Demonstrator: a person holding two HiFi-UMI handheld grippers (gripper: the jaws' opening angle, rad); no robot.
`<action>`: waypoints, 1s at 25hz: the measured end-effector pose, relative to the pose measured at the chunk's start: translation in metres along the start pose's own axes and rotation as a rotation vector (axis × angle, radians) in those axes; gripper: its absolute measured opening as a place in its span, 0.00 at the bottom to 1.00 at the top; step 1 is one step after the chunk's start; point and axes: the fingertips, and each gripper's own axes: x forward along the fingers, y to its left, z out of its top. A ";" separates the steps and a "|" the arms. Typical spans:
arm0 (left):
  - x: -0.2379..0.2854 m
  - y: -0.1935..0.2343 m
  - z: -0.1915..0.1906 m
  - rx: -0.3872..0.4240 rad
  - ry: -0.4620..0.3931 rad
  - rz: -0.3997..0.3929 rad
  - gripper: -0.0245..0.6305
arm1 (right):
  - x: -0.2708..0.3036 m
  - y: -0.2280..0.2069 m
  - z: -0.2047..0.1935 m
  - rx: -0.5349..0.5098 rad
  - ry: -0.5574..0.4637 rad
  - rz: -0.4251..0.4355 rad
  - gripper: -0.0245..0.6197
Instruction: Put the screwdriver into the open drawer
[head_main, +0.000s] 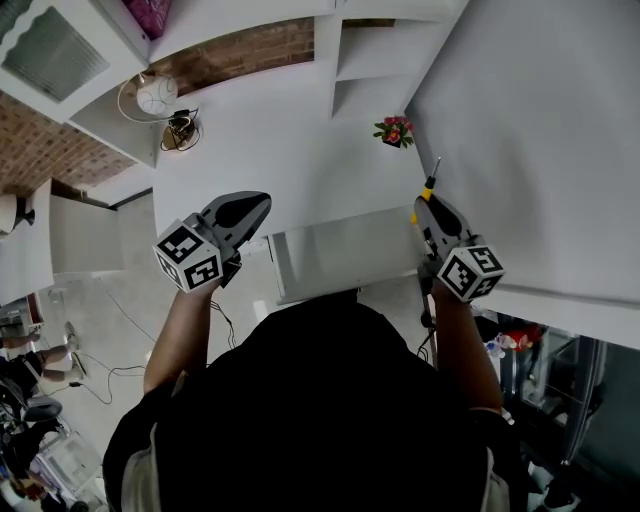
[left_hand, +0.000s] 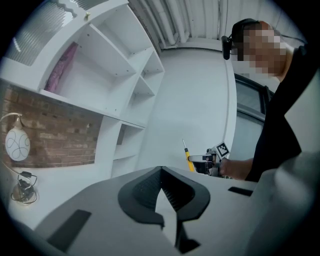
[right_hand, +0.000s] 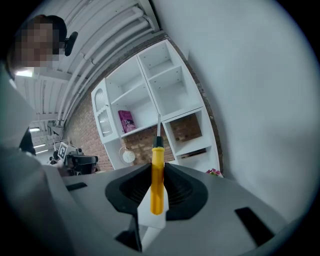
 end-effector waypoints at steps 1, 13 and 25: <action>0.001 0.002 -0.001 -0.005 0.000 0.007 0.06 | 0.003 -0.002 0.001 -0.002 0.008 0.008 0.17; 0.012 0.019 -0.004 -0.035 -0.009 0.061 0.06 | 0.034 -0.019 -0.011 0.004 0.074 0.047 0.17; 0.008 0.027 -0.015 -0.065 -0.009 0.103 0.06 | 0.051 -0.033 -0.047 0.022 0.170 0.068 0.17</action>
